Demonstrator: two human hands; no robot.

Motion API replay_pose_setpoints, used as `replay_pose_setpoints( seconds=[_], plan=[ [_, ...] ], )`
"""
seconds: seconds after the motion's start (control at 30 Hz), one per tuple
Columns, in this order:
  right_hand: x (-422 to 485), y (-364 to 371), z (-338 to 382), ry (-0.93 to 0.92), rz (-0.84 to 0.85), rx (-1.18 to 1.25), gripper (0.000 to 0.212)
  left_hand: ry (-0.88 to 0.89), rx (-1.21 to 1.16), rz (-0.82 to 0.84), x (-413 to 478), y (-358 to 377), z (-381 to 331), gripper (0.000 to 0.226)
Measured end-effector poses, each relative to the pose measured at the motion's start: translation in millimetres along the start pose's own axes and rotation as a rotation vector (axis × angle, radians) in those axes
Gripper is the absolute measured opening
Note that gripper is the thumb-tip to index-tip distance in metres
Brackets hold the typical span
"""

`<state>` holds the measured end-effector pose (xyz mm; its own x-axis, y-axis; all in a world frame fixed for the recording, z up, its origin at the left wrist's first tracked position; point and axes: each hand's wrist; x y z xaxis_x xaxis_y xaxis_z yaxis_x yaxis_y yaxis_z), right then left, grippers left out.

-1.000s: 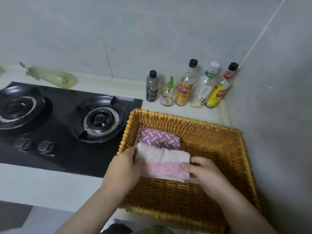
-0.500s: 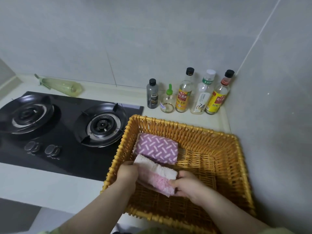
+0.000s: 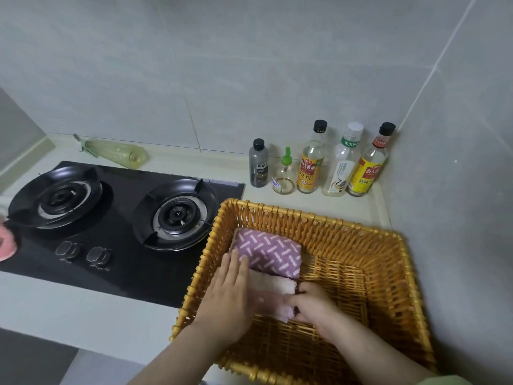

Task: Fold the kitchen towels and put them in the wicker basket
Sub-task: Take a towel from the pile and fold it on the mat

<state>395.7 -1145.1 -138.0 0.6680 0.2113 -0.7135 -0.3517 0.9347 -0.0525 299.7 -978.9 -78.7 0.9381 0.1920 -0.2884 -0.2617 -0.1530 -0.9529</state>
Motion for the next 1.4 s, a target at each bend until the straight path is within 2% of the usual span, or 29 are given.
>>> replay_pose_setpoints(
  seconds=[0.17,0.27,0.47,0.63,0.9,1.13,1.2,1.27,1.4],
  plan=[
    [0.2,-1.7,-3.1,-0.046,0.021,-0.002,0.016,-0.018,0.276,0.269,30.7,8.9,1.8,0.078],
    [2.2,0.8,-5.2,-0.077,0.018,-0.043,0.015,-0.054,0.289,0.36,30.9,21.4,0.1,0.08],
    [10.0,-4.0,-8.6,-0.081,-0.038,-0.059,0.017,-0.003,0.359,0.366,41.0,26.3,-2.4,0.082],
    [8.6,-4.3,-11.7,-0.1,-0.067,-0.103,0.009,0.052,0.48,0.336,48.1,29.6,-0.7,0.08],
    [10.3,-0.3,-9.9,-0.148,-0.016,-0.233,0.015,0.066,0.6,0.309,52.8,38.7,6.0,0.078],
    [15.4,-2.1,-13.4,-0.116,-0.026,-0.189,0.02,-0.031,0.504,0.235,45.1,23.2,1.2,0.087],
    [15.8,-3.9,-13.9,-0.134,-0.019,-0.212,0.02,-0.028,0.425,0.308,41.9,25.9,6.4,0.078],
    [16.4,-5.4,-15.4,-0.189,-0.022,-0.279,0.022,-0.023,0.33,0.371,41.8,28.4,10.5,0.083],
    [15.5,-6.8,-12.0,-0.236,-0.026,-0.357,0.025,-0.02,0.293,0.351,45.1,31.3,10.0,0.086]
  ],
)
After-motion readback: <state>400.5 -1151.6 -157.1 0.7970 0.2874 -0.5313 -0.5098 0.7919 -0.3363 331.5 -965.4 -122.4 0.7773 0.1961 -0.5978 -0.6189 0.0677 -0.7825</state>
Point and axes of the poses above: each hand's wrist, its own x-axis towards the middle knuckle, its own y-axis out of the palm, z = x × y, and after that the axes turned 12 degrees about x, right-handed
